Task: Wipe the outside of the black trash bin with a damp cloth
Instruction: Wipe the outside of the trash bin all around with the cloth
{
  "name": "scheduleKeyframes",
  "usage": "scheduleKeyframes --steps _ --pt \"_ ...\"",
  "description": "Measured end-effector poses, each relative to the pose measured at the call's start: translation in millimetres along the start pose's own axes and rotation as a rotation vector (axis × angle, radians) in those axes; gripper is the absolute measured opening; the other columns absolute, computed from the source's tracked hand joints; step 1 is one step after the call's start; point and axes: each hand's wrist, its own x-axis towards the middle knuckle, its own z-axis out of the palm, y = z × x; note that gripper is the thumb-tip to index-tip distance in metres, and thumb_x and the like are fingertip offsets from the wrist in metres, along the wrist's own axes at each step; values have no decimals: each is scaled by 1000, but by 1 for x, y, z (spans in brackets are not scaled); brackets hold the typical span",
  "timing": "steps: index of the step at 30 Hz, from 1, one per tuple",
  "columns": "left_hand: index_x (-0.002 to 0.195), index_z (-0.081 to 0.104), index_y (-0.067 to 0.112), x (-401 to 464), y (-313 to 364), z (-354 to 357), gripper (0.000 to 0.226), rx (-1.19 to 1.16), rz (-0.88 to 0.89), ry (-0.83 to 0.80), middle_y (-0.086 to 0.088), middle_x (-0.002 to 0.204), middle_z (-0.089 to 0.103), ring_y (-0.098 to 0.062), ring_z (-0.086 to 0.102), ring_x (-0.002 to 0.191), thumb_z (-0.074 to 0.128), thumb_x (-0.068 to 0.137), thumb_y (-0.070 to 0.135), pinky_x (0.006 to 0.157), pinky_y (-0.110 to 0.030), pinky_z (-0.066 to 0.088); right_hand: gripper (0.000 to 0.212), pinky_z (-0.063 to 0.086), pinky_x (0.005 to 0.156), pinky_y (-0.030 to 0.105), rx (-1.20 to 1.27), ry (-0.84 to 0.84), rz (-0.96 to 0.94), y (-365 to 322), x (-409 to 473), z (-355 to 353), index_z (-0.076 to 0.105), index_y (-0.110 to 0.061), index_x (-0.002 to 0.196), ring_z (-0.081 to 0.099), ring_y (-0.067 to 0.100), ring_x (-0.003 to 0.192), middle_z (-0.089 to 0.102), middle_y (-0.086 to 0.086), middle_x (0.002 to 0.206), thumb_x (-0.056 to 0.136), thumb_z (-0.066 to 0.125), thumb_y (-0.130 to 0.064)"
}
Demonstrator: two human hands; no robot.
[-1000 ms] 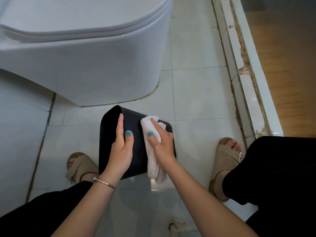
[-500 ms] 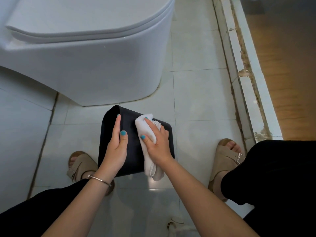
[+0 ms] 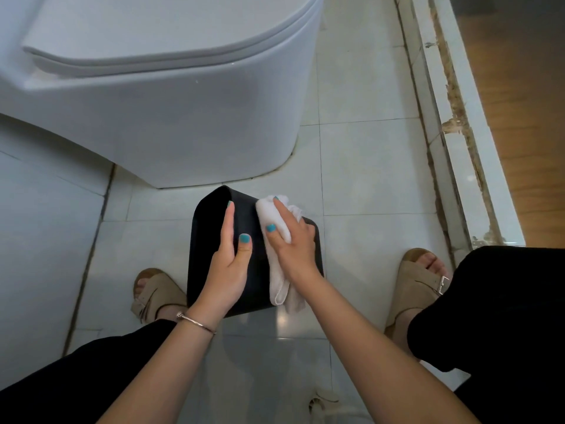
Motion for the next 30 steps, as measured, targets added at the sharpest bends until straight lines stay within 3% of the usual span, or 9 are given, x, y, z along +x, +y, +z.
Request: scheduleKeyframes --steps 4,7,10,13,16,19,22,26,30 --pt "150 5 41 0 8 2 60 -1 23 -42 44 117 33 36 41 95 36 99 39 78 5 34 53 33 104 40 58 -50 -110 -28 -6 11 23 -71 130 29 17 116 44 -4 139 78 33 -65" --pt "150 3 42 -1 10 3 62 36 30 -69 40 120 34 36 42 91 36 98 42 75 6 34 52 34 100 35 84 -24 -122 -26 -7 8 26 -66 134 31 17 113 45 -3 136 85 41 -58" --pt "150 2 39 -3 9 4 62 70 42 -63 38 101 39 34 43 74 36 98 43 70 1 37 53 31 96 30 79 -17 -124 -17 -5 1 29 -60 137 31 17 113 47 -1 134 87 46 -51" --pt "150 2 41 -2 2 3 65 112 57 -29 27 77 30 19 42 61 34 96 53 63 -10 31 52 29 97 31 48 22 -31 0 5 -6 32 -52 141 32 22 121 46 3 137 93 50 -46" --pt "151 3 40 0 1 6 63 125 67 -38 27 78 28 17 40 60 35 97 43 62 -8 31 51 28 100 34 59 102 121 29 15 -17 33 -51 141 33 29 128 43 3 143 96 52 -40" --pt "152 7 34 1 -1 9 59 127 83 -32 31 88 30 30 43 69 36 101 33 70 2 33 50 28 104 36 82 162 273 48 19 -24 34 -47 143 34 29 132 42 3 145 97 50 -38" --pt "151 4 39 1 -3 3 61 142 71 -11 26 78 25 16 39 63 36 99 38 64 -5 33 49 30 104 40 44 164 316 43 20 -18 33 -49 143 33 29 131 43 2 144 97 48 -39" --pt "148 0 46 3 -6 0 62 141 43 -10 24 75 27 9 34 65 37 100 37 62 -12 29 49 32 103 43 17 64 160 12 11 -9 31 -54 141 30 29 128 44 4 140 95 47 -47" --pt "148 -2 45 3 -1 2 67 146 52 -52 30 85 38 17 50 66 41 98 37 63 -4 39 59 32 106 47 50 -37 -31 -23 -8 1 28 -63 134 30 26 124 44 2 137 76 32 -67"
